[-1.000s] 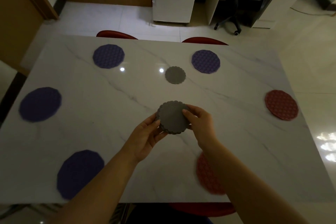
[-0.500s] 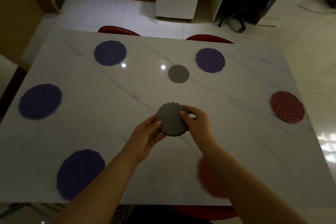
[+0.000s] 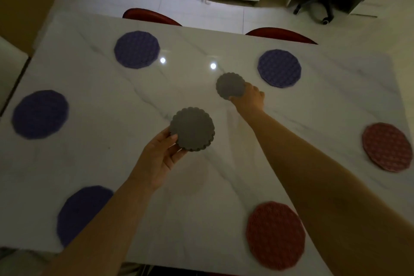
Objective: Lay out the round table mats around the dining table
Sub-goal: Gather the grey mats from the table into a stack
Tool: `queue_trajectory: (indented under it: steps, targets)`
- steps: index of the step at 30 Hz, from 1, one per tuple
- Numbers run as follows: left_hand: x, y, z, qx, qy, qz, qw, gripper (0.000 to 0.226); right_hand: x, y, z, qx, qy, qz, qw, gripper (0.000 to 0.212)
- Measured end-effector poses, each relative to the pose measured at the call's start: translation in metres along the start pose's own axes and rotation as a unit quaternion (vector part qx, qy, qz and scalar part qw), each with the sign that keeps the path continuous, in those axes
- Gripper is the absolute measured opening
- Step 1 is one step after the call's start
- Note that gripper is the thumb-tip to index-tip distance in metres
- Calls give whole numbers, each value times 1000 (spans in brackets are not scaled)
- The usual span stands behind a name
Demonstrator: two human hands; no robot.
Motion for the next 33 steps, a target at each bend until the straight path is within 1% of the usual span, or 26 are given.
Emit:
queue_trajectory:
  steps: [3, 4, 7, 10, 11, 12, 13, 15, 16, 18, 19, 20, 22, 23, 24, 26, 28, 30, 32, 33]
  targets:
    - [-5, -6, 2, -4, 0, 1, 1000, 41, -22, 9, -10, -20, -22, -52, 998, 73]
    - [-6, -7, 2, -6, -1, 2, 1000, 41, -26, 10, -13, -8, -31, -56, 998, 80]
    - [-8, -12, 3, -8, 0, 5, 1000, 41, -37, 8, -19, 39, -41, -48, 997, 92]
    - [-9, -15, 2, -6, -1, 4, 1000, 38, -44, 5, -18, 48, -33, -62, 996, 102]
    - [-8, -16, 2, -5, -1, 4, 1000, 37, -44, 4, -16, 52, -25, -63, 996, 101]
    - [-8, -17, 2, -3, -1, 5, 1000, 37, -43, 3, -14, 49, -14, -58, 997, 94]
    - [-8, -17, 3, 0, 1, 7, 1000, 37, -42, 2, -13, 30, -4, -49, 998, 82]
    - [-7, -17, 6, 6, 5, 9, 1000, 37, -32, 2, -7, -52, 13, -29, 998, 50]
    - [-6, -17, 7, 7, 7, 10, 1000, 38, -26, 4, -4, -96, 21, -26, 995, 39]
    - [-3, -17, 9, 11, 4, 10, 1000, 38, -7, 10, 5, -187, 40, -37, 981, 31]
    - [-1, -16, 9, 15, 3, 10, 1000, 37, 3, 13, 10, -246, 48, -48, 967, 29]
    - [0, -16, 10, 18, 5, 10, 1000, 37, 15, 15, 15, -316, 50, -60, 945, 27]
    - [5, -14, 12, 19, 10, 10, 1000, 37, 44, 15, 24, -445, 37, -76, 892, 22]
    - [8, -13, 12, 18, 11, 8, 1000, 38, 59, 13, 27, -487, 22, -76, 870, 19]
    - [10, -11, 12, 17, 9, 5, 1000, 39, 76, 9, 27, -513, 0, -71, 856, 17]
    - [17, -8, 9, 15, -5, 0, 1000, 40, 108, -4, 20, -531, -56, -59, 843, 17]
    - [24, -6, 3, 7, -25, -1, 1000, 40, 136, -15, 6, -524, -96, -58, 844, 19]
    - [31, -5, -5, 0, -44, -3, 999, 38, 155, -21, -4, -506, -93, -63, 855, 21]
    - [38, -6, -10, -3, -56, -7, 998, 37, 167, -20, -6, -488, -61, -64, 868, 22]
    - [42, -7, -11, -5, -62, -10, 998, 37, 172, -19, -5, -468, -42, -59, 881, 23]
Point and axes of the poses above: each hand's wrist, its own x-axis away from the middle knuckle, its own z-axis out of the back of the hand, y = z × x, the point moved 8 cm from there along -x, towards the middle knuckle, and after that the axes turned 12 degrees about -x, right-handed, at the moved point
